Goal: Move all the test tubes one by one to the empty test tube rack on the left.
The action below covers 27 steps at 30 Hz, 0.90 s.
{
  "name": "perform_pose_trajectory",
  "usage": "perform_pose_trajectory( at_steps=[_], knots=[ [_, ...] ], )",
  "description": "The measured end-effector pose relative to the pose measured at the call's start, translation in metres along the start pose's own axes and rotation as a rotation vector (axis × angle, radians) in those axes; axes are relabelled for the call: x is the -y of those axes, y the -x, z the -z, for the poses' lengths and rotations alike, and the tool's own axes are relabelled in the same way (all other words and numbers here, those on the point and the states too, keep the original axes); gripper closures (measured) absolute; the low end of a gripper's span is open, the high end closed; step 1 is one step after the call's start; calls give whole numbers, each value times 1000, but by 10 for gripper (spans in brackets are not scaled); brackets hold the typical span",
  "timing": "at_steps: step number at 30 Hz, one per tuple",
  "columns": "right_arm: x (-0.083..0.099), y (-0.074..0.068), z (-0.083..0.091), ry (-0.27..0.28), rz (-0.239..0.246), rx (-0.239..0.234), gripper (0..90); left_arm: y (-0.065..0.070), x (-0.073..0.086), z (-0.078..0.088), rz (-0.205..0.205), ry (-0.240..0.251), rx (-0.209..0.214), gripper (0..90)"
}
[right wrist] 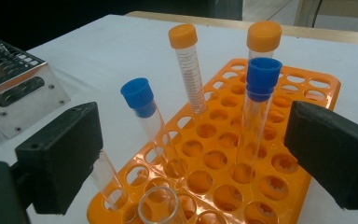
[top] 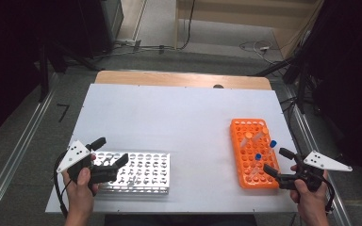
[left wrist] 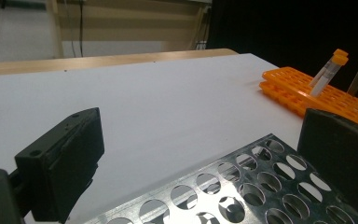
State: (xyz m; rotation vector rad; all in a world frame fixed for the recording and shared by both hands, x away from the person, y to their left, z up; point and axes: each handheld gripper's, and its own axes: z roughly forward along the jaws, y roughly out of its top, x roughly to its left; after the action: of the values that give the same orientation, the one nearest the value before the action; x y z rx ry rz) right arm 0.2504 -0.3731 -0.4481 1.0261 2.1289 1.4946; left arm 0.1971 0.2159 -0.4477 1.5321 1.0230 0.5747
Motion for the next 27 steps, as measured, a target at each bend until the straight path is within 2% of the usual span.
perform_pose_trajectory(
  at_steps=[2, 5, 10, 11, 14, 18, 22, 25, 27],
  knots=[
    [2, -1, 1, -17, 9, -17, 43, 0, 0, 0, 4, 3, 3, 11],
    [7, -5, 3, -43, 30, -9, 95, -1, 0, 0, 4, -1, 5, 11],
    [12, -7, 7, -61, 19, -9, 183, 0, 0, -1, 1, -7, 3, 11],
    [16, -6, 8, -75, 19, -20, 231, 0, 0, -1, 1, -8, 7, 11],
    [22, -3, 9, -96, 18, -21, 300, 0, 0, -1, 2, -12, 3, 12],
    [26, 1, 11, -106, 17, -33, 419, 0, 0, -1, 3, -14, 3, 13],
    [30, 2, 12, -123, 31, -57, 489, 0, 0, -2, 4, -15, 4, 13],
    [35, 2, 15, -139, 40, -53, 543, 0, 0, -2, 6, -16, 3, 13],
    [37, 5, 15, -137, 34, -66, 574, 0, 0, -3, 5, -15, 3, 14]
  ],
)
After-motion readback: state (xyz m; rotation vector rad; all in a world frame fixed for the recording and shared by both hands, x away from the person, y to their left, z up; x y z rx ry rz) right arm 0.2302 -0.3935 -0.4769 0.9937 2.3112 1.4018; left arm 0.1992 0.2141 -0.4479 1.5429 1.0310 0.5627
